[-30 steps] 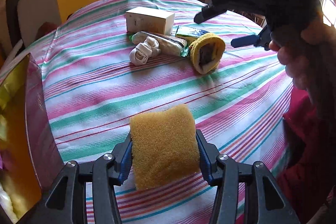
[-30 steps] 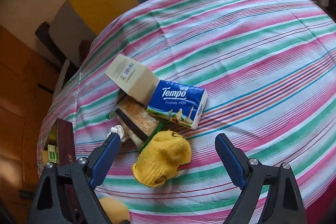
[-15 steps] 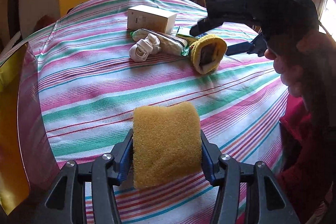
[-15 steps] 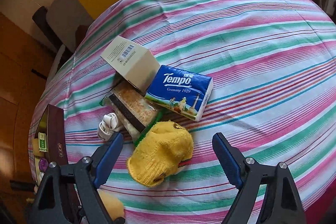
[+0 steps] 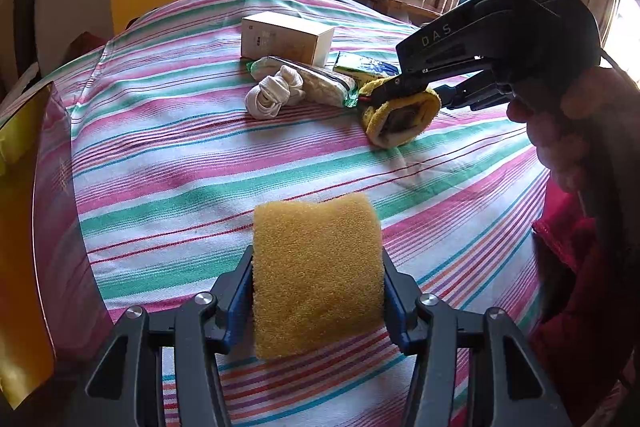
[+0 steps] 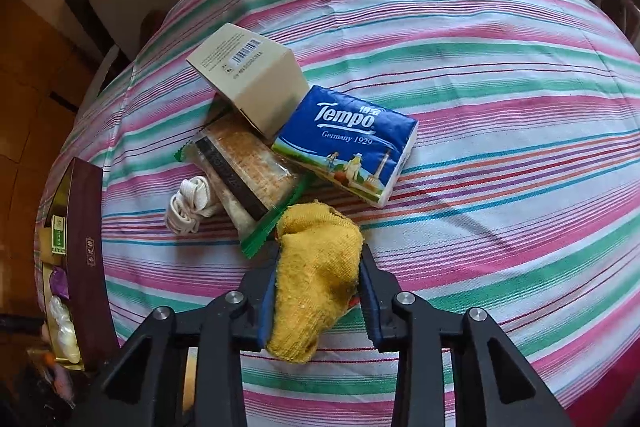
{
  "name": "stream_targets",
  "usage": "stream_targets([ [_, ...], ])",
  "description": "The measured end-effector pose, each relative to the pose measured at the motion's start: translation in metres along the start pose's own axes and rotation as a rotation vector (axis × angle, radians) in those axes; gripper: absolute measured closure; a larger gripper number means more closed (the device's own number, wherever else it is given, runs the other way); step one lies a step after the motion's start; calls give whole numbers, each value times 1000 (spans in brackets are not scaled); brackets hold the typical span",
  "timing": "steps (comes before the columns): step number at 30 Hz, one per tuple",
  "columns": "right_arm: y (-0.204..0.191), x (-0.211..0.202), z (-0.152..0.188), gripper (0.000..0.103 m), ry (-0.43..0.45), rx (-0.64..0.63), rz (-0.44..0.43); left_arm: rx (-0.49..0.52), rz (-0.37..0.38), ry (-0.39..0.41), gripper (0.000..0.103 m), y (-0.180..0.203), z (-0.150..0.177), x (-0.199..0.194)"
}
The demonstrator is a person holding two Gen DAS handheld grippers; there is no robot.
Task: Organize objects
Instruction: 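Carry the yellow sponge into the gold tray and open the left tool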
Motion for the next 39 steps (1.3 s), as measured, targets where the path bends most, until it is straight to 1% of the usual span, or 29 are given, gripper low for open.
stream_targets([
  [5, 2, 2, 0, 62, -12, 11, -10, -4, 3, 0, 47, 0, -1, 0],
  [8, 3, 0, 0, 62, -9, 22, -19, -1, -1, 2, 47, 0, 0, 0],
  [11, 4, 1, 1, 55, -19, 23, -21, 2, -4, 4, 47, 1, 1, -1],
  [12, 3, 2, 2, 54, -23, 18, -14, 4, -5, 5, 48, 2, 0, -1],
  [14, 2, 2, 2, 56, -26, 7, -2, 0, -12, 8, 49, 2, 0, -2],
  [15, 2, 2, 2, 60, -25, 6, -1, 1, -14, 9, 51, 2, 0, -3],
  [18, 0, 2, 2, 64, -21, -17, 15, 16, -36, 22, 52, 5, 0, -11],
  [21, -2, 3, 2, 64, -23, -43, 32, 31, -54, 65, 52, 7, -6, -28],
  [25, -3, 3, 1, 64, -21, -47, 37, 19, -72, 99, 52, 1, -13, -48],
  [28, -3, 1, 2, 64, -15, -61, 51, 5, -86, 117, 52, -5, -17, -59],
  [35, -9, 2, 4, 64, -6, -95, 82, -39, -87, 150, 52, -22, -19, -85],
  [39, -11, 2, 6, 64, -3, -112, 96, -75, -88, 155, 52, -37, -18, -96],
])
Point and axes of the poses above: each gripper's, at about its wrist camera, not at the fingertips, and x roughly the way its jaws point, y to its right, z to its underside, the point moved 3 cm from there along x, roughly the way its jaws point, and after that the axes turned 9 degrees about -z, right-handed, at the moved point
